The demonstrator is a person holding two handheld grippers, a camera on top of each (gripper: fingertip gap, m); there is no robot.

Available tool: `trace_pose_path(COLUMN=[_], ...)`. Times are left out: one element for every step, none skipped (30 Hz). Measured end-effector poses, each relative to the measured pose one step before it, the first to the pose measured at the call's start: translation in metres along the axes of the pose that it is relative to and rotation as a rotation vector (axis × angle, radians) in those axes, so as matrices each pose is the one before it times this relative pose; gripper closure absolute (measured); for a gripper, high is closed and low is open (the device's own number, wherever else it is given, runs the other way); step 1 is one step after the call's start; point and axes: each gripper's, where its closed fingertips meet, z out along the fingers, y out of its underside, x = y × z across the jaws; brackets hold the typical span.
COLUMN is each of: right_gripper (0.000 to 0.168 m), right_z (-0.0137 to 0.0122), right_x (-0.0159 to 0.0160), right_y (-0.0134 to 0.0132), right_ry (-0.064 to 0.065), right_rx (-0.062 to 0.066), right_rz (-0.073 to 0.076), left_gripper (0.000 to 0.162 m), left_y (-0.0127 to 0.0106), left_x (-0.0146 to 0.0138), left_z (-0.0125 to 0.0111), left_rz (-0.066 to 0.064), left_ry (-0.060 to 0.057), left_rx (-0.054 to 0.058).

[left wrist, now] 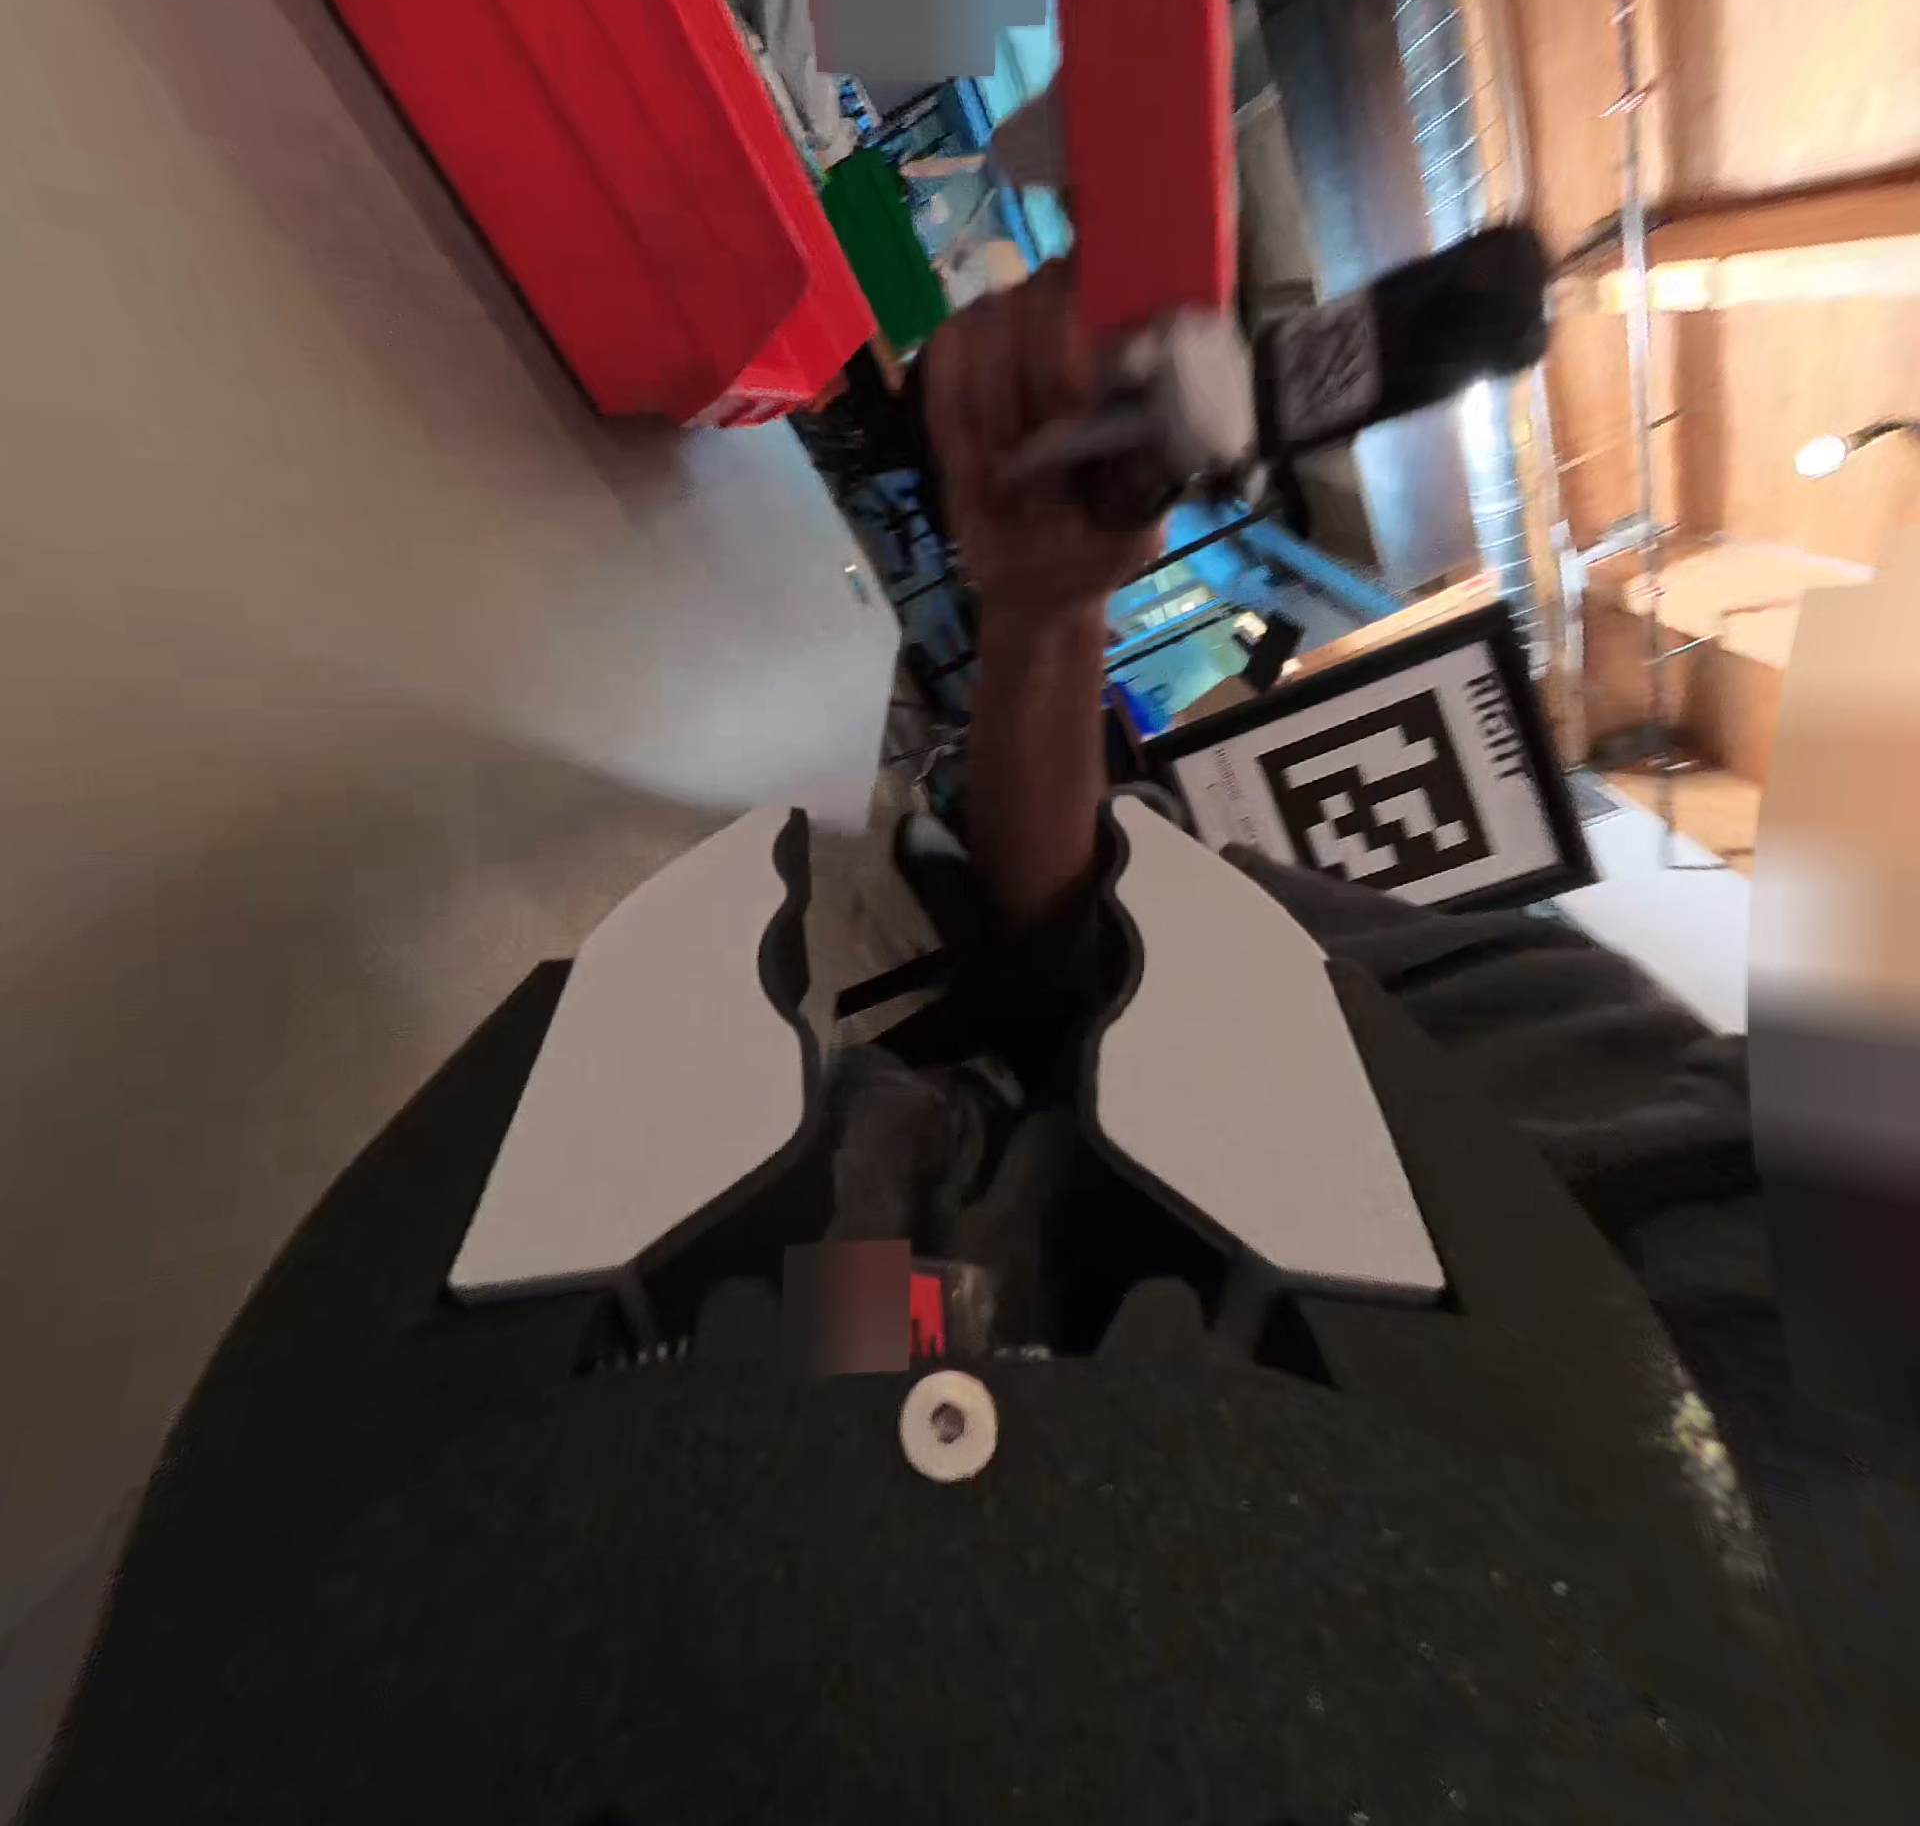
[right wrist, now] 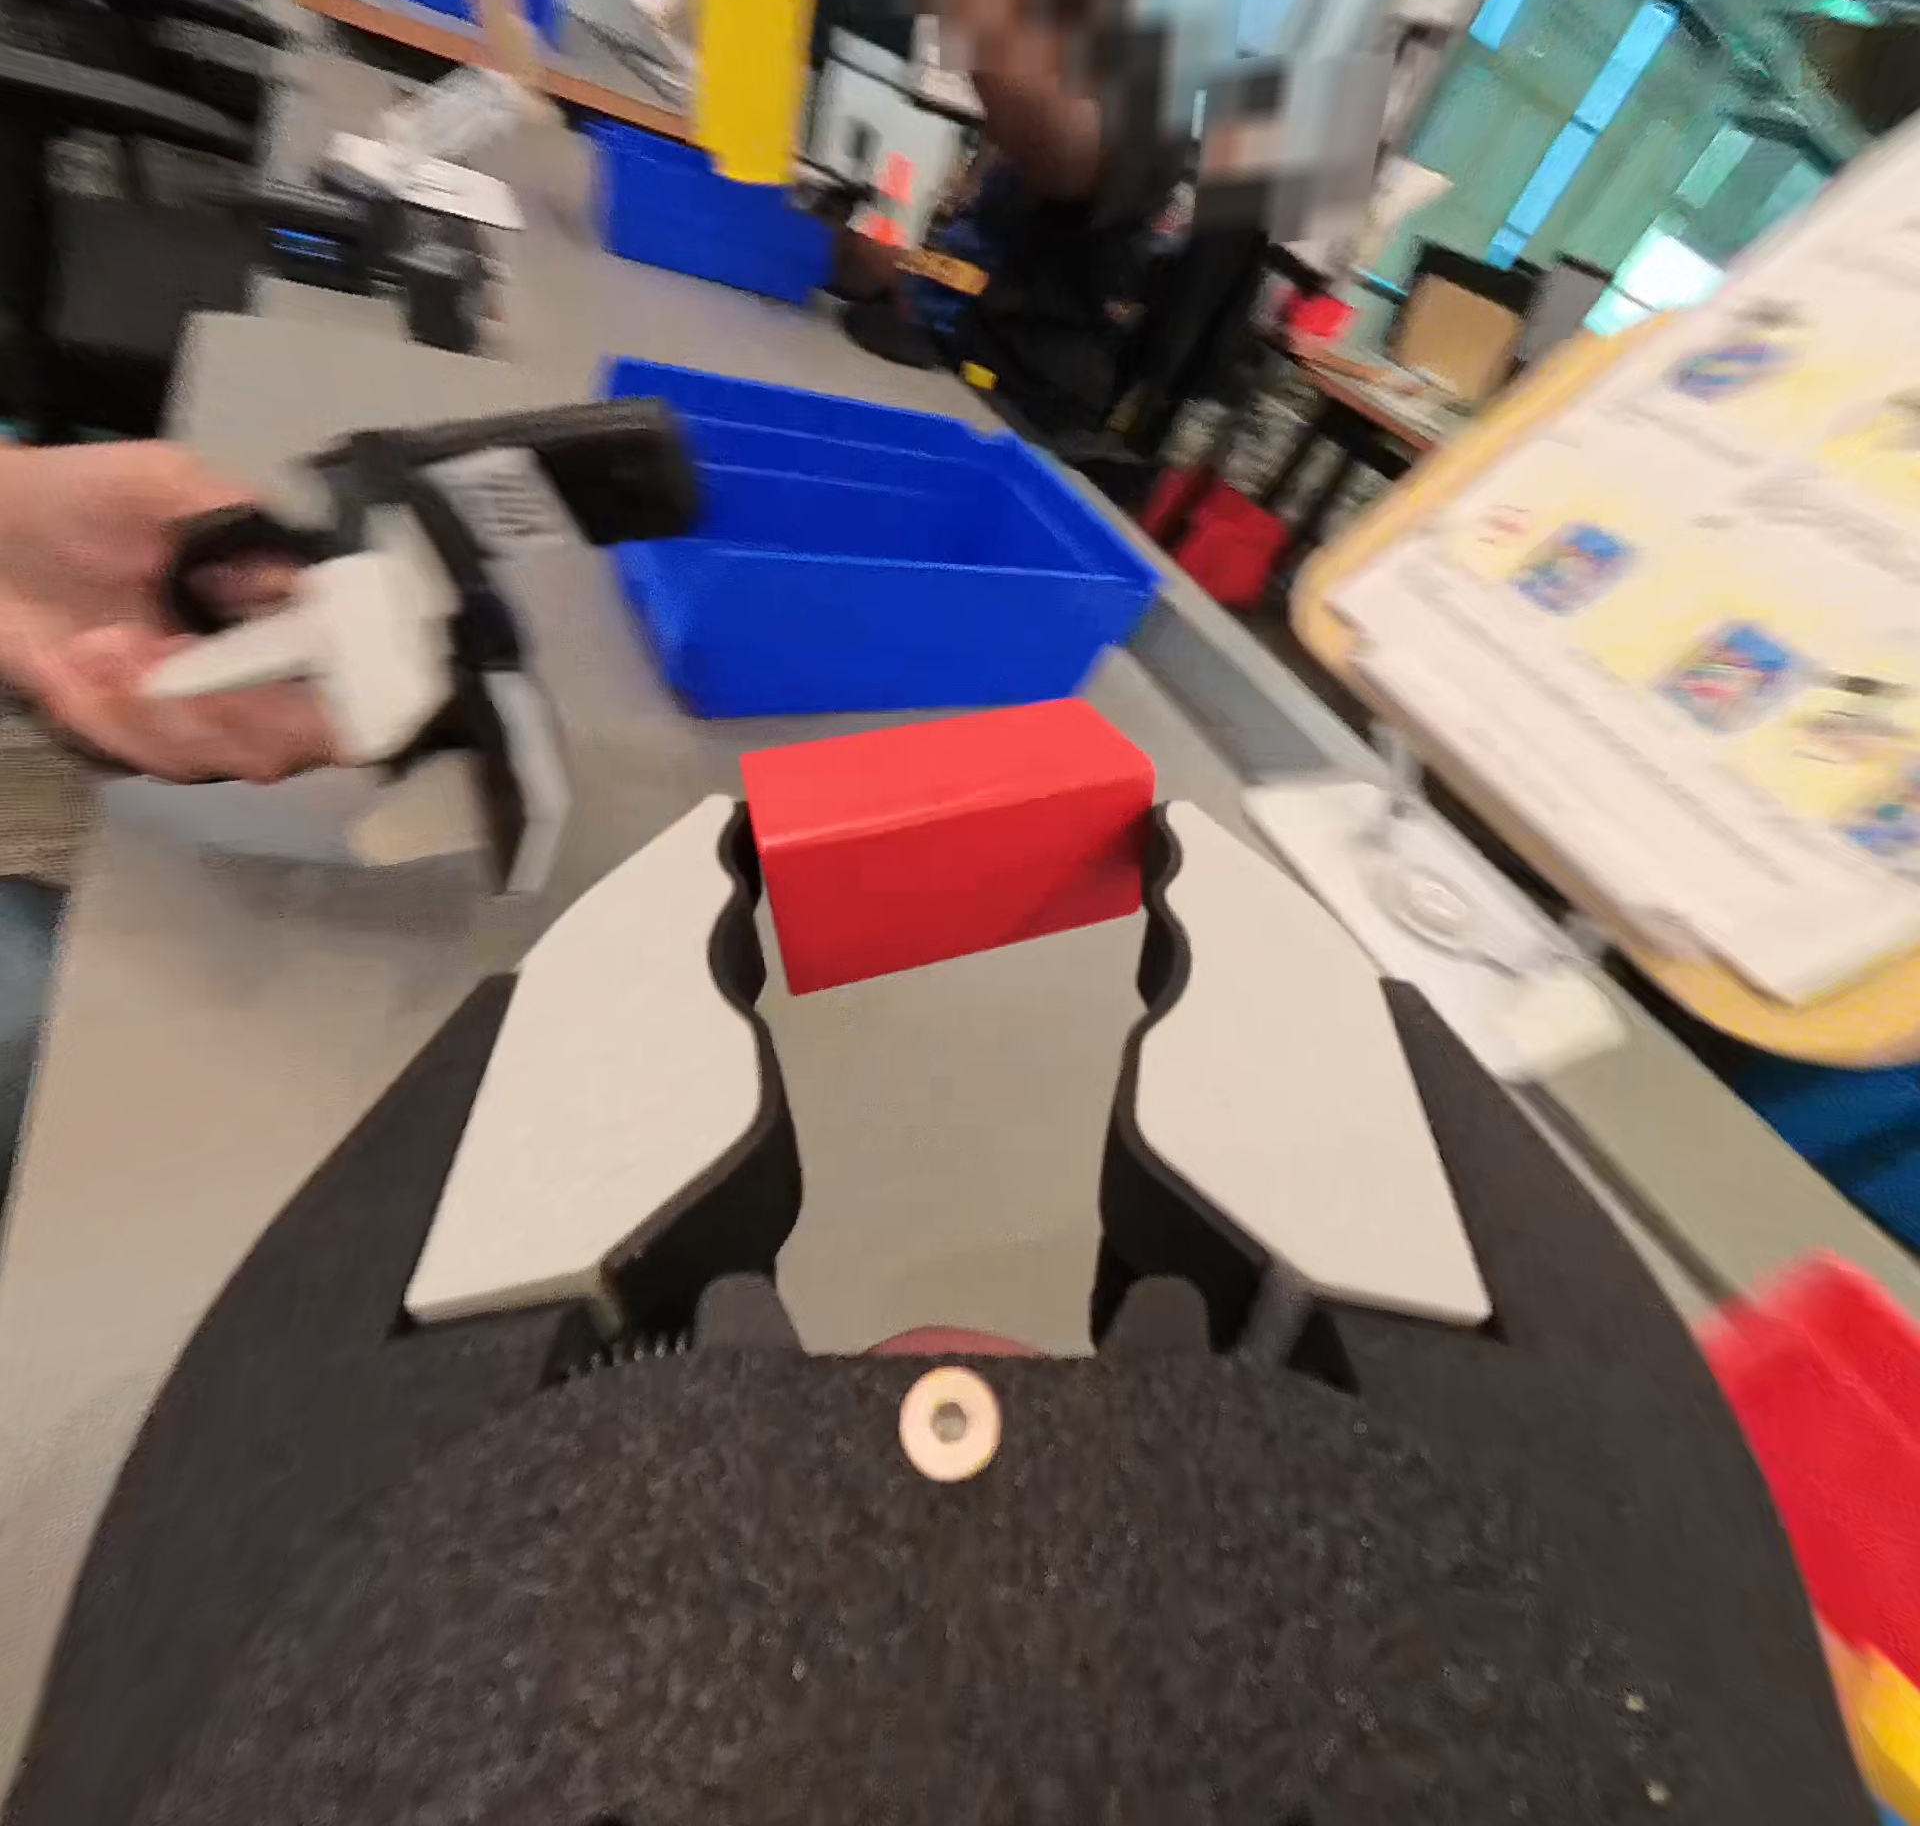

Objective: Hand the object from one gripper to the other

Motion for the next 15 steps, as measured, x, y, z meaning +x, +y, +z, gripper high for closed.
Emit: trace_pose_path(right_gripper=[0.097, 0.098, 0.097, 0.097, 0.098, 0.098, 0.098, 0.097, 0.098, 0.098, 0.098, 0.098, 0.097, 0.097, 0.097], right_z=[-0.01511, -0.01309, -0.00974, -0.00633, -0.00116, 0.00554, 0.01148, 0.01633, 0.01940, 0.01878, 0.01691, 0.01450, 0.01108, 0.00744, 0.00511], right_x=[0.02879, 0.03086, 0.03152, 0.03371, 0.03354, 0.02699, 0.01818, 0.01165, 0.00803, 0.00219, -0.00044, 0.00261, 0.00306, -0.00017, -0.00186], right_y=[-0.00427, -0.00032, 0.00719, 0.01513, 0.02161, 0.02650, 0.02967, 0.02647, 0.01744, 0.00789, 0.00365, 0.00613, 0.00368, -0.00161, -0.00349], right_ry=[0.0727, 0.0715, 0.0691, 0.0872, 0.0963, 0.0664, 0.0251, 0.0013, -0.0016, -0.0226, -0.0283, 0.0056, 0.0289, 0.0194, 0.0094], right_rx=[-0.0412, -0.0508, -0.0855, -0.1238, -0.1440, -0.1592, -0.1831, -0.1759, -0.1159, -0.0670, -0.0453, -0.0677, -0.0529, -0.0182, -0.0022], right_rz=[0.0214, 0.0391, 0.0481, 0.0468, 0.0637, 0.1033, 0.1452, 0.1354, 0.0874, 0.0596, 0.0459, 0.0302, -0.0026, -0.0040, 0.0063], left_gripper=[0.112, 0.112, 0.113, 0.115, 0.116, 0.117, 0.118, 0.118, 0.118, 0.118, 0.118, 0.119, 0.119, 0.119, 0.119], left_y=[0.00653, 0.00414, 0.00153, -0.00016, -0.00065, 0.00000, 0.00100, 0.00136, 0.00106, 0.00025, -0.00022, 0.00050, 0.00103, 0.00062, -0.00043], left_x=[-0.00322, -0.00194, -0.00024, 0.00129, 0.00123, -0.00076, -0.00255, -0.00267, -0.00167, -0.00010, 0.00104, 0.00066, -0.00075, -0.00122, -0.00081], left_z=[-0.00172, -0.00106, -0.00022, 0.00048, 0.00088, 0.00100, 0.00092, 0.00082, 0.00092, 0.00075, 0.00049, 0.00017, -0.00007, -0.00035, -0.00055], left_rz=[0.0167, 0.0041, -0.0071, -0.0120, -0.0099, -0.0055, -0.0011, 0.0004, -0.0024, -0.0044, -0.0024, 0.0014, 0.0039, 0.0046, 0.0039], left_ry=[-0.0283, -0.0148, 0.0016, 0.0150, 0.0161, 0.0028, -0.0097, -0.0117, -0.0076, 0.0003, 0.0058, 0.0022, -0.0059, -0.0090, -0.0067], left_rx=[-0.0128, -0.0066, -0.0010, 0.0002, -0.0006, -0.0029, -0.0052, -0.0063, -0.0050, -0.0011, 0.0012, -0.0019, -0.0054, -0.0040, 0.0006])
